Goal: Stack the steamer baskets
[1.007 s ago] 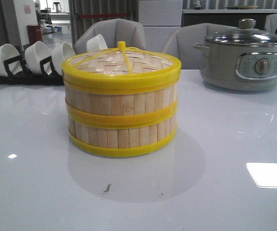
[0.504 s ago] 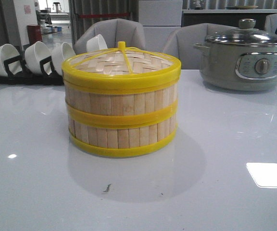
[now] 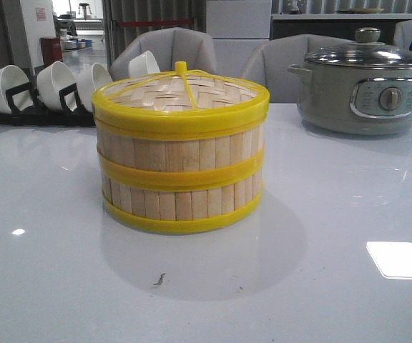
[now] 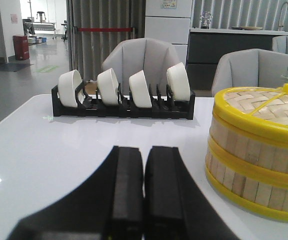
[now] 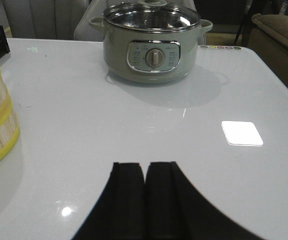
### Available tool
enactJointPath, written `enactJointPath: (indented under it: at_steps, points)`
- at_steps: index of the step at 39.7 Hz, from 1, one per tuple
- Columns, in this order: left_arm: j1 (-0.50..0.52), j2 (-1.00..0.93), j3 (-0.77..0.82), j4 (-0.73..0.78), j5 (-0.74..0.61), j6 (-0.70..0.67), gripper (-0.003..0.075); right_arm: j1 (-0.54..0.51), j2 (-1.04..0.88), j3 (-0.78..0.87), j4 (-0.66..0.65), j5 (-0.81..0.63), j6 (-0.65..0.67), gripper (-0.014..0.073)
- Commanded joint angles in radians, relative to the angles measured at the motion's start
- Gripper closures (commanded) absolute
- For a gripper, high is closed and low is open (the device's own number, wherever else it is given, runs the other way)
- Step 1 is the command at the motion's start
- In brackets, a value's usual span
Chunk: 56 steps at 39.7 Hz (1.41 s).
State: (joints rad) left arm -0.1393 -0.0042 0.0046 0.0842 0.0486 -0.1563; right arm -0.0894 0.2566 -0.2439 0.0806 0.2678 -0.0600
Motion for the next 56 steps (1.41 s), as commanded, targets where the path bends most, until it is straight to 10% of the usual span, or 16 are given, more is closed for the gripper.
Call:
enactJointPath:
  at_steps: [1, 56]
  points:
    - [-0.001, -0.012, 0.003, -0.027, -0.092, -0.002, 0.0634, 0.001, 0.01, -0.028, -0.009, -0.088, -0.002, 0.0566]
    - [-0.001, -0.012, 0.003, -0.025, -0.118, 0.035, 0.0634, 0.001, 0.01, -0.028, -0.009, -0.088, -0.002, 0.0566]
